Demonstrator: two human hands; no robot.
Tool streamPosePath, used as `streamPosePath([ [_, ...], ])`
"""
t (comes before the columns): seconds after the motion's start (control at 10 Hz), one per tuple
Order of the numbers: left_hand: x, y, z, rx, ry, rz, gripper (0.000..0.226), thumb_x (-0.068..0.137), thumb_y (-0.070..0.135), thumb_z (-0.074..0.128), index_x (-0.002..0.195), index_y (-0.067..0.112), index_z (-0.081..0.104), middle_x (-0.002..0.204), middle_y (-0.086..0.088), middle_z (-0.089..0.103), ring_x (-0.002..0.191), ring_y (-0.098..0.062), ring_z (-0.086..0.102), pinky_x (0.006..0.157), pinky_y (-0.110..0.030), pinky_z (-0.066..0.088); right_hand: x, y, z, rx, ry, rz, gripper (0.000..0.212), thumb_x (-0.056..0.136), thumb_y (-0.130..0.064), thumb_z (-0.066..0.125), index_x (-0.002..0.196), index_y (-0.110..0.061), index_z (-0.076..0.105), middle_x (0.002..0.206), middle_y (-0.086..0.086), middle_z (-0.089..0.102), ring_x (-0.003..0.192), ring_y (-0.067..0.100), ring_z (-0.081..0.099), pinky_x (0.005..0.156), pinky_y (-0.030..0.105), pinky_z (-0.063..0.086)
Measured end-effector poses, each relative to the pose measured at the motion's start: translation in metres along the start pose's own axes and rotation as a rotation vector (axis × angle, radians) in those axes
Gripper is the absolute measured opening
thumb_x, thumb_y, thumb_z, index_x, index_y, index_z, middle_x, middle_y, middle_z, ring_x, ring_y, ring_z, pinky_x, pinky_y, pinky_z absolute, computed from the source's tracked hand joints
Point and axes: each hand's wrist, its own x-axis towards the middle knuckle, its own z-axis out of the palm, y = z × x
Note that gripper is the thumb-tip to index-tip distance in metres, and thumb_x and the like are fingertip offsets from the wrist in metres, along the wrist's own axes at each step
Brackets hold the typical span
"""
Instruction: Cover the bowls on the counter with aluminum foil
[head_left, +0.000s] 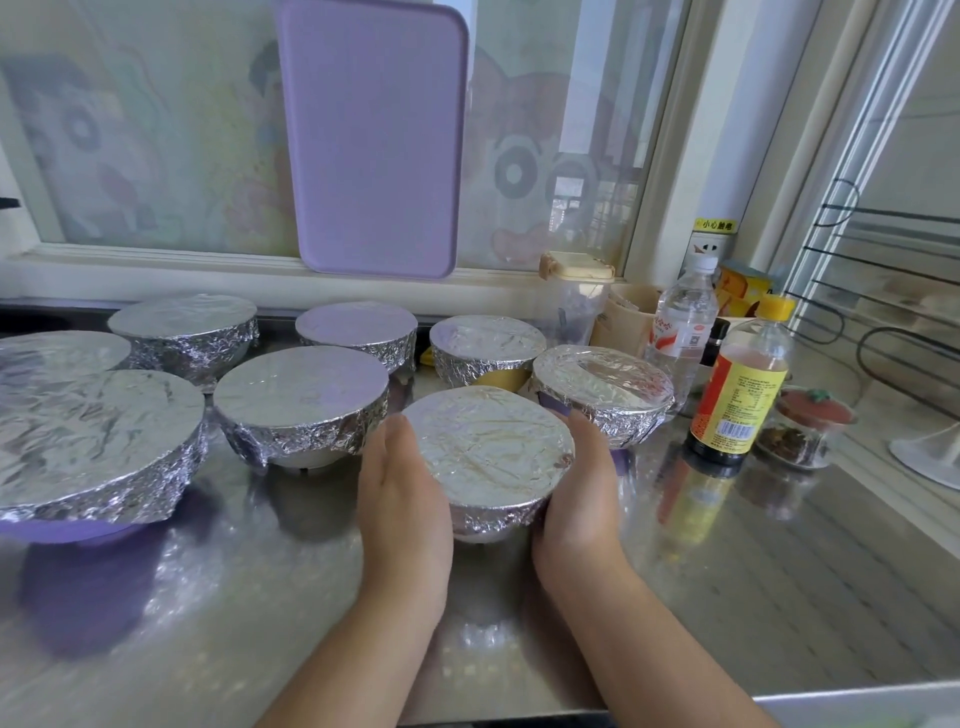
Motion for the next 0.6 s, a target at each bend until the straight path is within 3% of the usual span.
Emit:
streamPosePath([
  [0.1, 0.007, -0.001, 0.006, -0.035, -0.012, -0.017, 0.031, 0.113, 0.034, 0.041, 0.088, 0.046, 0.056, 0.075, 0.045, 0.059, 0.071, 0.034, 0.051, 0.074, -0.004, 0.036, 0.010, 0.002, 0.005, 0.013, 0.030, -0.007, 0.048, 0.081, -0.041, 0.068, 0.123, -0.017, 0.063, 0.123, 0.011, 0.071, 0.128, 0.038, 0.065, 0.108, 0.046, 0.050],
  [0.2, 0.012, -0.002, 0.007, -0.038, -0.022, -0.025, 0.029, 0.113, 0.035, 0.040, 0.089, 0.046, 0.053, 0.083, 0.041, 0.054, 0.068, 0.037, 0.048, 0.067, 0.003, 0.035, 0.019, 0.007, 0.002, -0.004, 0.052, -0.010, 0.071, 0.074, -0.045, 0.070, 0.135, -0.009, 0.061, 0.134, 0.015, 0.071, 0.125, 0.035, 0.068, 0.112, 0.052, 0.050],
  [0.3, 0.016, -0.006, 0.005, 0.017, -0.044, -0.004, 0.026, 0.113, 0.035, 0.039, 0.095, 0.044, 0.055, 0.094, 0.038, 0.055, 0.073, 0.037, 0.049, 0.071, 0.003, 0.035, 0.017, 0.008, 0.000, -0.040, 0.043, 0.002, 0.061, 0.089, -0.043, 0.066, 0.140, -0.010, 0.061, 0.135, 0.016, 0.070, 0.122, 0.031, 0.070, 0.112, 0.051, 0.050],
  [0.4, 0.014, -0.007, -0.004, 0.043, -0.068, 0.013, 0.030, 0.113, 0.036, 0.040, 0.128, 0.032, 0.065, 0.122, 0.026, 0.065, 0.110, 0.018, 0.058, 0.096, -0.006, 0.039, 0.022, 0.008, -0.009, -0.055, 0.019, -0.005, 0.033, 0.104, -0.032, 0.055, 0.126, -0.011, 0.070, 0.122, 0.009, 0.076, 0.117, 0.026, 0.072, 0.107, 0.043, 0.053],
  [0.5, 0.011, 0.000, -0.015, 0.080, -0.046, -0.003, 0.034, 0.110, 0.037, 0.044, 0.127, 0.021, 0.069, 0.124, 0.003, 0.072, 0.125, -0.018, 0.063, 0.116, -0.043, 0.044, 0.012, -0.004, -0.009, -0.147, -0.034, -0.028, 0.023, 0.103, -0.026, 0.052, 0.102, -0.017, 0.073, 0.100, 0.006, 0.073, 0.098, 0.023, 0.071, 0.084, 0.034, 0.055],
  [0.6, 0.004, 0.006, -0.034, 0.124, -0.025, 0.060, 0.027, 0.108, 0.032, 0.048, 0.102, 0.024, 0.073, 0.103, 0.004, 0.076, 0.112, -0.021, 0.068, 0.108, -0.045, 0.050, 0.000, -0.025, -0.017, -0.170, 0.065, -0.114, 0.030, 0.104, -0.022, 0.051, 0.089, -0.010, 0.073, 0.084, 0.003, 0.076, 0.080, 0.015, 0.073, 0.066, 0.021, 0.056],
])
